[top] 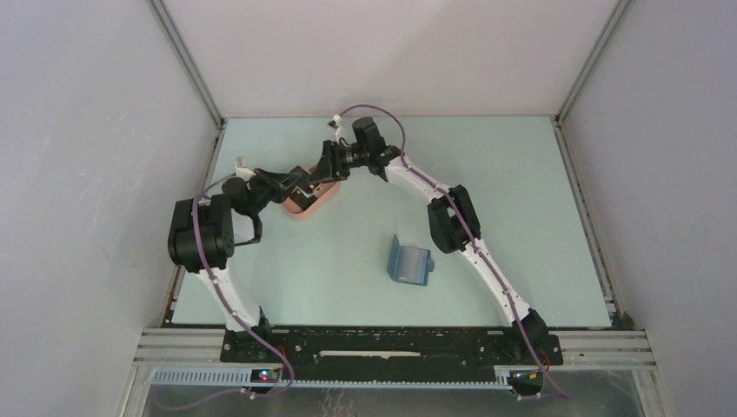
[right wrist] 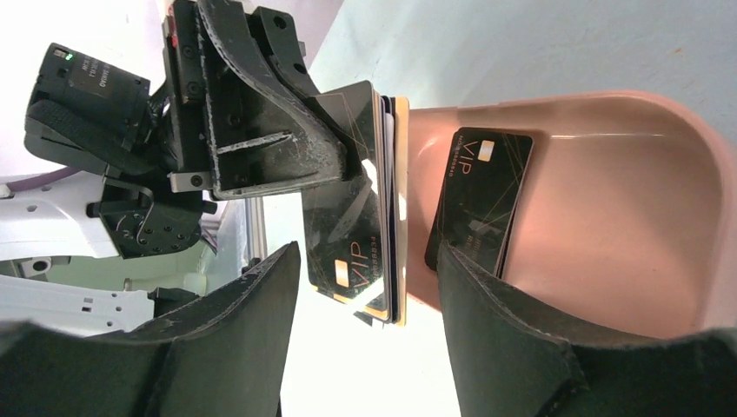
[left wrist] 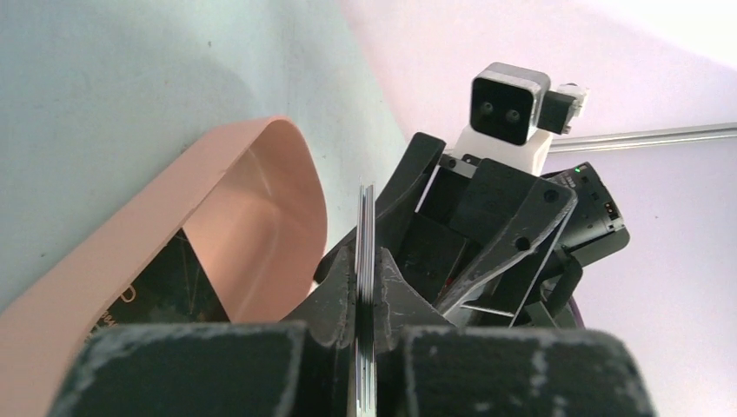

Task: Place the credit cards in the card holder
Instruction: Pick up the credit card from the storage box.

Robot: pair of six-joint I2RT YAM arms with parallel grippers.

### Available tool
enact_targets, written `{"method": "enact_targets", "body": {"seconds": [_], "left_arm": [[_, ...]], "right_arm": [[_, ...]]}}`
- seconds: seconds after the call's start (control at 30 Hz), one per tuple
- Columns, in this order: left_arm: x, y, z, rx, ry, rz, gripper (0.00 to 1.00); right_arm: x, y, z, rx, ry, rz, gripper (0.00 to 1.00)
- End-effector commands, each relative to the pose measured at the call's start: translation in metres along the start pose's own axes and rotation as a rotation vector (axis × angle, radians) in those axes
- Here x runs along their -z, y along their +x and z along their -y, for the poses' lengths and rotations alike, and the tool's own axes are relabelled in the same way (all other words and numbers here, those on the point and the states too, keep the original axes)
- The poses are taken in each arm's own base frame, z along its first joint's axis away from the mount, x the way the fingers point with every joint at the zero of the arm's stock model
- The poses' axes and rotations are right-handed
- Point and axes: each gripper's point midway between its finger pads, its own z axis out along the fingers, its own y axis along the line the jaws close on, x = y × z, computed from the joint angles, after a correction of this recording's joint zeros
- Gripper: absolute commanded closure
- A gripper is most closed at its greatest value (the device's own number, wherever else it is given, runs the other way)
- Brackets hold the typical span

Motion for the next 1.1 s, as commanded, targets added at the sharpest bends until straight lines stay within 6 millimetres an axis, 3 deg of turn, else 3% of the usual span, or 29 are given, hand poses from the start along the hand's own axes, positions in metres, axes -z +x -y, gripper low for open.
{"method": "enact_targets", "body": {"seconds": [0.0,0.23,0.43,0.6,1.07], "left_arm": [[0.001,-0.011,0.036,-0.044,0.119,0.014,0.98],[0.002,-0.009,0.040,-0.031,0.144,0.010,0.94],[0.003,0.003,0.044,-0.025,0.167,-0.025,0.66],[0.002,0.010,0.049,-0.025,0.197,-0.057,0.59],[-0.003,0.022,0.051,-0.010,0.222,-0.115,0.59]], "right_arm": [[-0.003,-0.008,-0.027,0.033,-0.035,0.014,0.34],[-0.002,-0.005,-0.033,-0.063,-0.121,0.007,0.75],[-0.001,-0.001,-0.041,-0.183,-0.201,0.003,0.99],[-0.001,0.002,-0.043,-0.214,-0.224,-0.008,1.00],[0.002,0.003,-0.045,-0.277,-0.254,-0.006,1.00]]}}
